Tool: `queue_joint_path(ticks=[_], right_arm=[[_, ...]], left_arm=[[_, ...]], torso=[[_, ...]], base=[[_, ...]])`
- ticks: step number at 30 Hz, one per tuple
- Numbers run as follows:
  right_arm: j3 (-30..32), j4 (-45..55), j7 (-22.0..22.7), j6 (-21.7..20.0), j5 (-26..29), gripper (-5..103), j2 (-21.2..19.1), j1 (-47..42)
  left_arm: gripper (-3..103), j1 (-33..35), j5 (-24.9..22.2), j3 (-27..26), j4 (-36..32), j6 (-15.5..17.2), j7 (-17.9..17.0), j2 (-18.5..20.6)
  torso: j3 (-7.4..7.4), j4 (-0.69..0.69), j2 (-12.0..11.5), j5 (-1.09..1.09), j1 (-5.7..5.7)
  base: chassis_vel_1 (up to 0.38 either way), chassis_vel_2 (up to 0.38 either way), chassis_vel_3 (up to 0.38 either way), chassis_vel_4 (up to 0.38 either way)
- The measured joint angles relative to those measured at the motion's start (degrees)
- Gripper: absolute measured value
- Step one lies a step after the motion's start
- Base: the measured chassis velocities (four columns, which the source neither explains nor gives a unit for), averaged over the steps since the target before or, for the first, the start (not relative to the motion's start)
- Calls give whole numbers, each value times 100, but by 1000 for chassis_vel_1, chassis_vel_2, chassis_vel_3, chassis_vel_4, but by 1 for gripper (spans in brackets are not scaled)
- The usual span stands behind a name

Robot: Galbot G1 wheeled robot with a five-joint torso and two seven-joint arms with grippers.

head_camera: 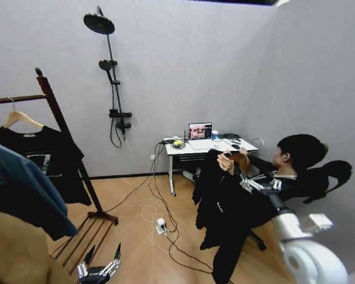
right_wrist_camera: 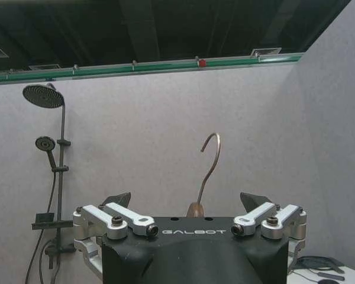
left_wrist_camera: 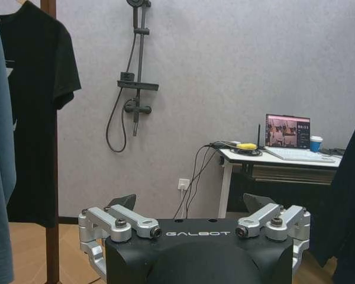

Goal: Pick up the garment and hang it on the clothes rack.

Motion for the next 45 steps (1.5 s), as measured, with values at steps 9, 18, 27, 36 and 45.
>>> queue_joint_path(ticks=[9,18,27,36,45], right_arm=[[-230,-689,100,-125,45,100,-342,644],[-751,-1340,95,-116,-104,100,-378,1160],[-1089,-1633,-6,40,-248,69,-183,1320],[-1157,-1702,-12,104,-299,37,-112,1385],[-1115,-1499,-8,194,-323,10,54,1168]], left_arm=[[100,-2,0,0,0,0,0,0],[100,-2,0,0,0,0,0,0],[100,-2,0,0,0,0,0,0],[100,-2,0,0,0,0,0,0],[100,-2,0,0,0,0,-1,0]], torso=[[3,2,-5,-3,10],[3,1,-5,-4,9],[3,0,-5,-4,9],[2,1,-4,-5,9],[2,0,-4,-4,9]], base=[[9,-19,-17,20],[-3,1,3,-6],[0,0,0,0],[0,0,0,0],[0,0,0,0]])
